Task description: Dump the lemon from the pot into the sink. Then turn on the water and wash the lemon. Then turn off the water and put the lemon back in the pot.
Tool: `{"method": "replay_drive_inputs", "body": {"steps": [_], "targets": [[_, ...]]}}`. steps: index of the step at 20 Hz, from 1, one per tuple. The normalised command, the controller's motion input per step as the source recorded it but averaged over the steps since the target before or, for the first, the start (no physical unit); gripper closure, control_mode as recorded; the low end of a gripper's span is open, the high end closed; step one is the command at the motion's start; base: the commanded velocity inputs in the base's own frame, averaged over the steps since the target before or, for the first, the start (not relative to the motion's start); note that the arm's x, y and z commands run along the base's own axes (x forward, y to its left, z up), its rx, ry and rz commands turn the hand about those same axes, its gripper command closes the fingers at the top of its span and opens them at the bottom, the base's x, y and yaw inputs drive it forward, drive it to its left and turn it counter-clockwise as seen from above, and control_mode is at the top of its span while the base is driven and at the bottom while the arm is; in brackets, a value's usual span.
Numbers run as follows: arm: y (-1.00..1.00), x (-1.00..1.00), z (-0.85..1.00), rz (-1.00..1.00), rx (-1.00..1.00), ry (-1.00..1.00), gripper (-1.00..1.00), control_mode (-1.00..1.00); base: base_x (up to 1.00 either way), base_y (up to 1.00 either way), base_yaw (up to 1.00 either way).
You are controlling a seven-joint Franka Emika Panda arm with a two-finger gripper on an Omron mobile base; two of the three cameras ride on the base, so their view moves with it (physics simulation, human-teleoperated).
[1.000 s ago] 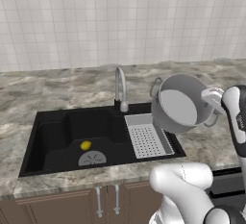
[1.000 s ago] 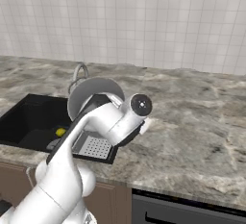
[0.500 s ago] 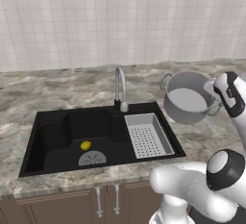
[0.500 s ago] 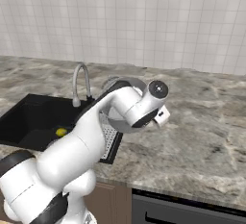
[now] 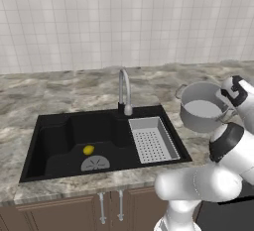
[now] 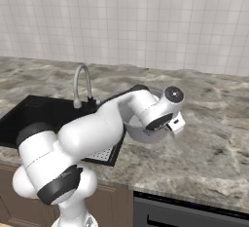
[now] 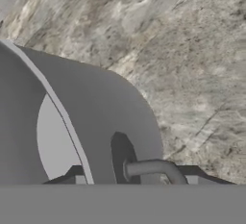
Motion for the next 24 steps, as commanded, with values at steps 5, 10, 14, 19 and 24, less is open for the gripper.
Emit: {"method": "replay_drive_inputs", "body": {"steps": [5, 10, 14, 19, 24], "targets": [[-0.42, 0.17, -0.26, -0.10, 0.00, 0.00, 1.00, -1.00, 0.00, 0.00, 0.00], [-0.38, 0.04, -0.33, -0.08, 0.00, 0.03, 1.00, -1.00, 0.00, 0.00, 0.00], [-0.33, 0.07, -0.28, -0.07, 0.00, 0.03, 1.00, -1.00, 0.00, 0.00, 0.00], [-0.17, 0.18, -0.37, -0.05, 0.02, 0.09, 1.00, -1.00, 0.00, 0.00, 0.00], [0.00, 0.01, -0.28, -0.03, 0.06, 0.13, 1.00, -1.00, 0.00, 0.00, 0.00]]}}
